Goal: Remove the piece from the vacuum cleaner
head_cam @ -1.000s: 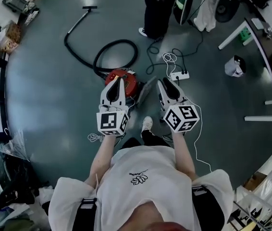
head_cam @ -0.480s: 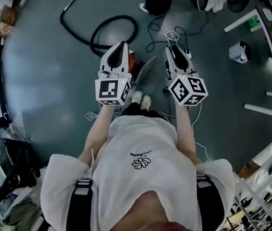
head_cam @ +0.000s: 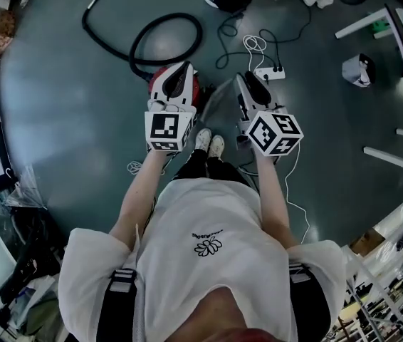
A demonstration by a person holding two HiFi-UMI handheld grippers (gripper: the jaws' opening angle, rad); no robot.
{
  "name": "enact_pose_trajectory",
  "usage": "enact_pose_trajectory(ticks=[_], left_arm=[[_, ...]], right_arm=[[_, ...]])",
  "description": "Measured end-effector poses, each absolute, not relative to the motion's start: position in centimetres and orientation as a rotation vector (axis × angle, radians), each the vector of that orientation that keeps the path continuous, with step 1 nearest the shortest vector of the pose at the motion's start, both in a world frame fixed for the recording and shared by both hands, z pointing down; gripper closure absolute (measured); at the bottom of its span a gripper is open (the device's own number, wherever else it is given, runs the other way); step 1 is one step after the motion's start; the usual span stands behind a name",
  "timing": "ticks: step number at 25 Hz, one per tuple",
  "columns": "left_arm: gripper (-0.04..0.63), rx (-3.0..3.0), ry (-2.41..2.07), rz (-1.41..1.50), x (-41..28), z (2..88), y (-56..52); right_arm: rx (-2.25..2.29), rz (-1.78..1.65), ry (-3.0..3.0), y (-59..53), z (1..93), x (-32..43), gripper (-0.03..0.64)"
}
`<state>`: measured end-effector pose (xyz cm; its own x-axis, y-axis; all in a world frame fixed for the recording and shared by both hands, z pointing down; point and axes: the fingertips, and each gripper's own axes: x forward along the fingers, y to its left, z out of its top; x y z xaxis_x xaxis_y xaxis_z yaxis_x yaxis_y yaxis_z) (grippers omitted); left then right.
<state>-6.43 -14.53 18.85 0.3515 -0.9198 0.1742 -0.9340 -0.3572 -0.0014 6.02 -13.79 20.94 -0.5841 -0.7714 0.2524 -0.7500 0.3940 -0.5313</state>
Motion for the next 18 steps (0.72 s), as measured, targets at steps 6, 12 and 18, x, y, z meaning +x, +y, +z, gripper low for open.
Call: enact_pose_trajectory(ticks=[6,12,18], left_arm=[[0.592,2.429,-1.531,0.534,-4.9,35.7,-18.3],[0.592,2.284,-1.299,0.999,-7.1,56.5,-17.9],[0.592,2.222,-1.128,1.217,-7.0,67.6,-17.9]], right_arm=[[-1.431,-1.41,2.506,-17.0,37.4,7.2,0.503],[-1.606,-1.706,2.35,-18.7,54.6,6.4,0.503],[-1.77,-1.949,2.237,-19.8,67.5,7.1,0.503]])
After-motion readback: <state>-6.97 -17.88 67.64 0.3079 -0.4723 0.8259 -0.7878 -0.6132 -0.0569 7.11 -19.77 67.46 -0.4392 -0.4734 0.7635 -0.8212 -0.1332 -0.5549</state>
